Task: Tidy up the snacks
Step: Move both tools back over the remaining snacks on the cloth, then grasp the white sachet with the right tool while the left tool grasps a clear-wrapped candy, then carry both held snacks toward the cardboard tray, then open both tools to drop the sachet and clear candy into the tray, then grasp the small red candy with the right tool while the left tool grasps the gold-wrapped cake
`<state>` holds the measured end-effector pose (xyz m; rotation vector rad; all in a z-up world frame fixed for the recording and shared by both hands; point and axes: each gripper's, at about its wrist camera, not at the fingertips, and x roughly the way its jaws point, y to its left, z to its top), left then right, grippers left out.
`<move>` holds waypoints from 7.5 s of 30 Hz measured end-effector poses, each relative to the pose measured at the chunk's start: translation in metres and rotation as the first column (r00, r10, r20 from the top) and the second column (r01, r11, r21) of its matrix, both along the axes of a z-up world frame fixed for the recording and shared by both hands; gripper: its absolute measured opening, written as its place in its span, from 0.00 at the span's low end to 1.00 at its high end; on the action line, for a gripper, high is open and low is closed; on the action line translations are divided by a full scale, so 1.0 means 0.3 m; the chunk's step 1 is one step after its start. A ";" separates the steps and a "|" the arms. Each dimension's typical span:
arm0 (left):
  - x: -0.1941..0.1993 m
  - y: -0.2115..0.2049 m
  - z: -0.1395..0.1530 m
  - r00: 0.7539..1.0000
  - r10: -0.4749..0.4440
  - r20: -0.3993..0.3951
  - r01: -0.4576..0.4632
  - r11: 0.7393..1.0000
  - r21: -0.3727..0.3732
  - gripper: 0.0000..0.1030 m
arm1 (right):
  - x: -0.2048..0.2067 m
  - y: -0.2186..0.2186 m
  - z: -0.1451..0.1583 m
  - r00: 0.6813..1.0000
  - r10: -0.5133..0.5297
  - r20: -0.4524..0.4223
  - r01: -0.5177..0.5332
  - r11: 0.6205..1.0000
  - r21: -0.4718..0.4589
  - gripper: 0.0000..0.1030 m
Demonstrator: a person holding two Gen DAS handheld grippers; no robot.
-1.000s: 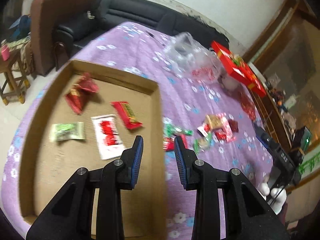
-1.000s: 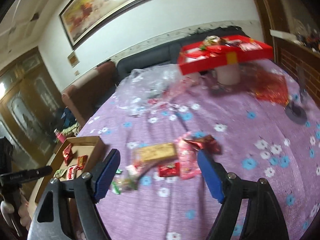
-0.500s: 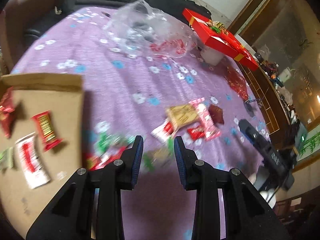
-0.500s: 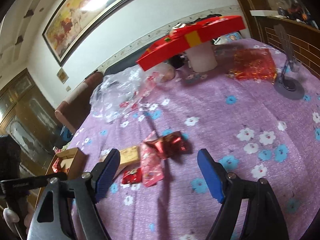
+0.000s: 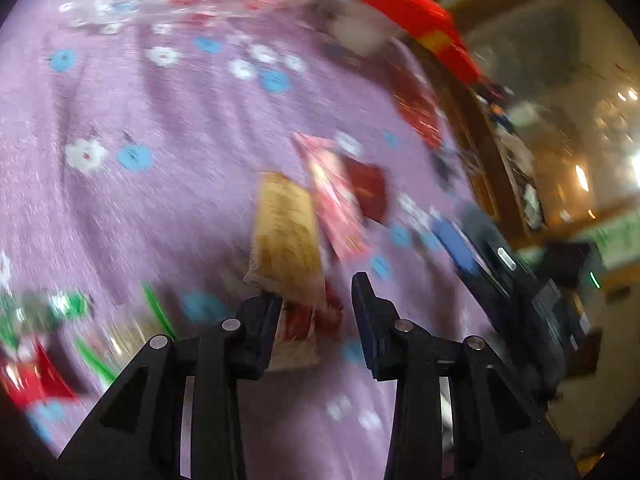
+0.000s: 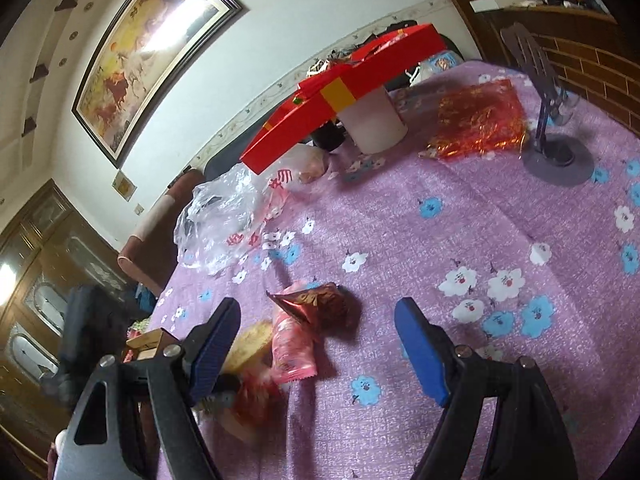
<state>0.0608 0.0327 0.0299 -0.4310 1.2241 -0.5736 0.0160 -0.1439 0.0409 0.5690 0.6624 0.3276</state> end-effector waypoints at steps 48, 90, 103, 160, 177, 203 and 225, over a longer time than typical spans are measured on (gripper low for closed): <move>-0.135 0.083 -0.018 0.957 -0.037 0.287 -0.097 0.894 0.437 0.33 | -0.029 0.315 -0.087 0.958 0.233 -0.167 -0.268 0.934 -0.235 0.27; -0.347 0.065 0.086 0.912 -0.016 0.410 -0.168 0.898 0.407 0.29 | -0.037 0.363 -0.088 0.946 0.302 -0.117 -0.322 0.916 -0.240 0.23; -0.613 0.546 0.147 0.847 0.337 0.410 -0.478 0.822 0.311 0.29 | -0.155 0.317 0.048 0.969 0.249 0.010 -0.237 0.934 -0.266 0.18; -0.687 0.705 0.151 0.763 0.580 0.286 -0.609 0.793 0.019 0.29 | -0.282 0.237 0.081 0.979 0.195 -0.062 -0.203 0.960 -0.194 0.46; -0.618 0.470 0.143 0.862 0.437 0.257 -0.479 0.868 0.131 0.29 | -0.300 0.344 -0.069 0.946 0.263 -0.191 -0.311 0.903 -0.296 0.52; -0.196 0.051 0.056 0.969 0.134 0.209 -0.190 0.943 0.275 0.29 | -0.171 0.221 -0.090 0.980 0.145 -0.139 -0.169 0.968 -0.183 0.26; 0.026 -0.141 -0.033 0.962 -0.065 0.267 -0.061 0.898 0.436 0.52 | -0.147 0.226 -0.115 0.969 0.172 -0.177 -0.199 0.968 -0.153 0.27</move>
